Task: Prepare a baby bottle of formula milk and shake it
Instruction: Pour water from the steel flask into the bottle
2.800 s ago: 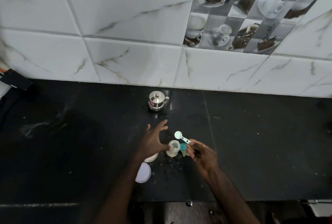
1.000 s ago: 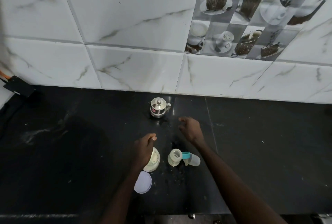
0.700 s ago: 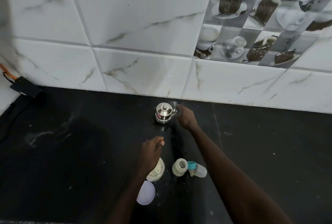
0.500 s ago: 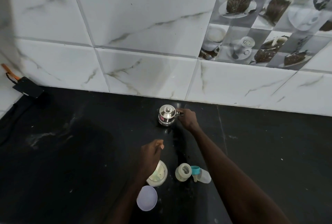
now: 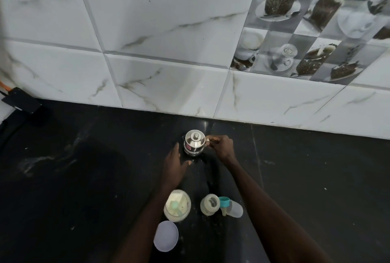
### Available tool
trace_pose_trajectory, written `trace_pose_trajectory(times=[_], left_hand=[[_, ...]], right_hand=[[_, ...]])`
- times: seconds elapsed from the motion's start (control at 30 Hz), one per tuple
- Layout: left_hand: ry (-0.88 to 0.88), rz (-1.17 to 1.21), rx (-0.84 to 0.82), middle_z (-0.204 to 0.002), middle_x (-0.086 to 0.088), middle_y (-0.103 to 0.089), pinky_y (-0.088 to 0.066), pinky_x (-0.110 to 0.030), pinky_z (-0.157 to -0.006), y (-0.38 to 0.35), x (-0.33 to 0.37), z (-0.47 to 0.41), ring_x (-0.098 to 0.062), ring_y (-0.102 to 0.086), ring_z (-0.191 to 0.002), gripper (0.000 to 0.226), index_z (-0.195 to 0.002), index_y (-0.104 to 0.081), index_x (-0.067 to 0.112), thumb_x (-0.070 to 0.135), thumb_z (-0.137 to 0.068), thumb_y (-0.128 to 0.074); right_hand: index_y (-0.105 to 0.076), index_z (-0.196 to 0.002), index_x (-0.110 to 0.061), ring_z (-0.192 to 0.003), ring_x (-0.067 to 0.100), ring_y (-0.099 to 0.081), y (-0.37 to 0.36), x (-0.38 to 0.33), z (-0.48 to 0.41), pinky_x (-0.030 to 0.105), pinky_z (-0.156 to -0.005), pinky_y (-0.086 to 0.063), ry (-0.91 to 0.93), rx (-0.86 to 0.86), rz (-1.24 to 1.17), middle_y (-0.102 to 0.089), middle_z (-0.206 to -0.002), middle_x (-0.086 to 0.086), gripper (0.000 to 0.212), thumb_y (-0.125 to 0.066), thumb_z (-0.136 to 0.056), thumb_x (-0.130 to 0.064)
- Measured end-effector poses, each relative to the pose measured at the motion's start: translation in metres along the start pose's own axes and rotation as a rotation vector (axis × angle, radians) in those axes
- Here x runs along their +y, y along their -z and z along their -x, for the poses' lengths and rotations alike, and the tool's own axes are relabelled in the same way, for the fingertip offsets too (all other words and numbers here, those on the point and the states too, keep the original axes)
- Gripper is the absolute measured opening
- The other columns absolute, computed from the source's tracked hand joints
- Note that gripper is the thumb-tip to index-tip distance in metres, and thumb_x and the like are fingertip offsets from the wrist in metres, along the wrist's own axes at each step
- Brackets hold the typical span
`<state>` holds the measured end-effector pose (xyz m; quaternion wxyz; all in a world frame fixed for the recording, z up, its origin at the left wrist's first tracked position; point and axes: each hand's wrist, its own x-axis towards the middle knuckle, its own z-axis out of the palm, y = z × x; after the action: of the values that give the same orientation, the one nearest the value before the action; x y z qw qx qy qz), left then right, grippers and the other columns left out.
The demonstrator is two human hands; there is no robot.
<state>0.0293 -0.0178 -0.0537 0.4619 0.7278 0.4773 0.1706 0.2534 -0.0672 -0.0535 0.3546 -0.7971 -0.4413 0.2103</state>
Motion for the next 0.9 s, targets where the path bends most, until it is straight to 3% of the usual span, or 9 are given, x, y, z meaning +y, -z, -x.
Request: trace_pose_trajectory(times=[0.17,0.33,0.47,0.6,0.73,0.9], left_hand=[[-0.001,0.013,-0.036,-0.158,-0.018,-0.041,-0.045,-0.046,-0.114,-0.003,0.002,-0.013,-0.032,-0.053,-0.137,0.1,-0.16,-0.022,0.006,0.007,-0.081,-0.083],[-0.011,0.15,-0.074,-0.152,-0.018,-0.05,-0.047,-0.036,-0.109,0.005,0.017,0.001,-0.032,-0.053,-0.137,0.1,-0.16,-0.024,0.01,-0.001,-0.079,-0.083],[-0.059,0.178,-0.139,-0.143,-0.007,-0.06,-0.049,-0.032,-0.108,0.008,0.031,0.014,-0.017,-0.06,-0.128,0.101,-0.156,-0.038,0.018,0.021,-0.072,-0.093],[-0.095,0.162,-0.161,-0.13,-0.001,-0.069,-0.053,-0.025,-0.099,0.005,0.057,0.025,-0.007,-0.067,-0.111,0.079,-0.143,-0.055,0.019,0.033,-0.074,-0.09],[-0.152,0.095,-0.181,-0.122,0.001,-0.068,-0.058,-0.038,-0.097,0.001,0.076,0.027,-0.011,-0.069,-0.105,0.074,-0.137,-0.062,0.02,0.037,-0.071,-0.09],[-0.156,0.029,-0.219,-0.119,0.0,-0.071,-0.057,-0.039,-0.097,-0.001,0.09,0.021,-0.013,-0.069,-0.104,0.072,-0.133,-0.067,0.018,0.039,-0.069,-0.091]], right_hand=[[-0.084,-0.093,-0.021,-0.08,0.001,-0.064,0.006,0.01,0.017,0.036,-0.082,-0.061,-0.083,-0.028,-0.117,-0.08,-0.08,-0.002,0.019,-0.078,-0.084,-0.006],[-0.084,-0.09,-0.028,-0.081,0.006,-0.072,0.032,0.008,0.045,0.033,-0.081,-0.061,-0.031,-0.088,-0.17,-0.08,-0.085,0.003,0.019,-0.08,-0.087,-0.01],[-0.083,-0.101,-0.014,-0.089,0.005,-0.073,0.057,0.005,0.064,0.024,-0.08,-0.062,-0.024,-0.154,-0.25,-0.081,-0.096,0.003,0.018,-0.079,-0.086,-0.005],[-0.081,-0.104,-0.016,-0.1,0.016,-0.075,0.081,-0.002,0.076,0.032,-0.087,-0.062,-0.014,-0.236,-0.298,-0.08,-0.102,0.005,0.023,-0.077,-0.087,-0.002],[-0.08,-0.111,-0.01,-0.104,0.024,-0.075,0.099,-0.003,0.075,0.043,-0.092,-0.061,0.007,-0.273,-0.291,-0.08,-0.106,0.006,0.024,-0.077,-0.087,-0.006],[-0.079,-0.112,-0.006,-0.107,0.023,-0.074,0.122,-0.012,0.071,0.04,-0.093,-0.061,0.062,-0.319,-0.222,-0.079,-0.107,0.006,0.025,-0.078,-0.087,-0.005]])
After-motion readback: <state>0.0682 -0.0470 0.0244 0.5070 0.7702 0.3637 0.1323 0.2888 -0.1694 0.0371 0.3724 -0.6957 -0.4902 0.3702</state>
